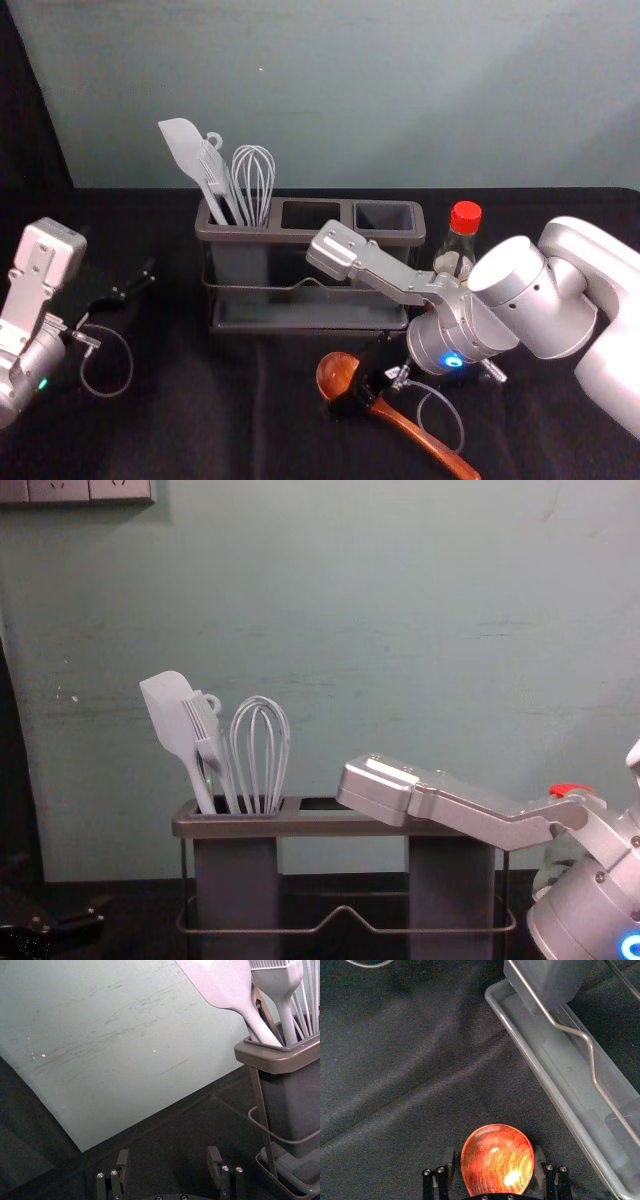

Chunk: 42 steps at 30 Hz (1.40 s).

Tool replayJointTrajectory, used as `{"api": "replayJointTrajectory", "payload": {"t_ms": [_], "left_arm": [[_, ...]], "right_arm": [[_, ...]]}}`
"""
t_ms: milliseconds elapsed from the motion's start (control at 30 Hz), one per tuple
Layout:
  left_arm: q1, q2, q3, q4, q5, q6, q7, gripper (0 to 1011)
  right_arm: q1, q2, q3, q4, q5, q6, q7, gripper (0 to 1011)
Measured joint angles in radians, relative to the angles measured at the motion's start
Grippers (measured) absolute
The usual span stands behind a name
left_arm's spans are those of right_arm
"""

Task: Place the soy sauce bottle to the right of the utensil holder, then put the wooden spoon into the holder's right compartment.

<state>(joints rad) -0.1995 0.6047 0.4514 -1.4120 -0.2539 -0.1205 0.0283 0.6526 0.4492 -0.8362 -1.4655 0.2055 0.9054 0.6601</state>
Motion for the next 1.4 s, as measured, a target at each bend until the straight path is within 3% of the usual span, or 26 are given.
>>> {"api": "replayJointTrajectory", "payload": {"t_ms": [233,600,733,967,1100,1133,1233,1400], "left_arm": [[0.000,0.000,0.000,0.000,0.000,0.000,0.000,1011],[0.000,0.000,0.000,0.000,0.000,0.000,0.000,1011],[0.000,0.000,0.000,0.000,0.000,0.000,0.000,1011],[0.000,0.000,0.000,0.000,0.000,0.000,0.000,1012],[0.000,0.000,0.000,0.000,0.000,0.000,0.000,1011],[0.000,0.000,0.000,0.000,0.000,0.000,0.000,1011],[0.000,0.000,0.000,0.000,0.000,0.000,0.000,1011],[0.000,0.000,0.000,0.000,0.000,0.000,0.000,1011]], "right_arm": [[0.000,0.001,0.000,-0.001,0.001,0.000,0.000,838],[-0.002,0.002,0.002,-0.003,0.002,0.001,-0.001,838],[-0.030,0.012,0.038,-0.042,0.009,-0.028,-0.014,838],[-0.118,0.050,0.127,-0.177,0.034,-0.143,-0.064,838],[-0.184,0.084,0.192,-0.262,0.061,-0.268,-0.091,838],[-0.184,0.084,0.192,-0.262,0.061,-0.268,-0.091,838],[-0.235,0.105,0.243,-0.317,0.081,-0.359,-0.119,838],[-0.291,0.123,0.296,-0.362,0.101,-0.476,-0.151,838]]}}
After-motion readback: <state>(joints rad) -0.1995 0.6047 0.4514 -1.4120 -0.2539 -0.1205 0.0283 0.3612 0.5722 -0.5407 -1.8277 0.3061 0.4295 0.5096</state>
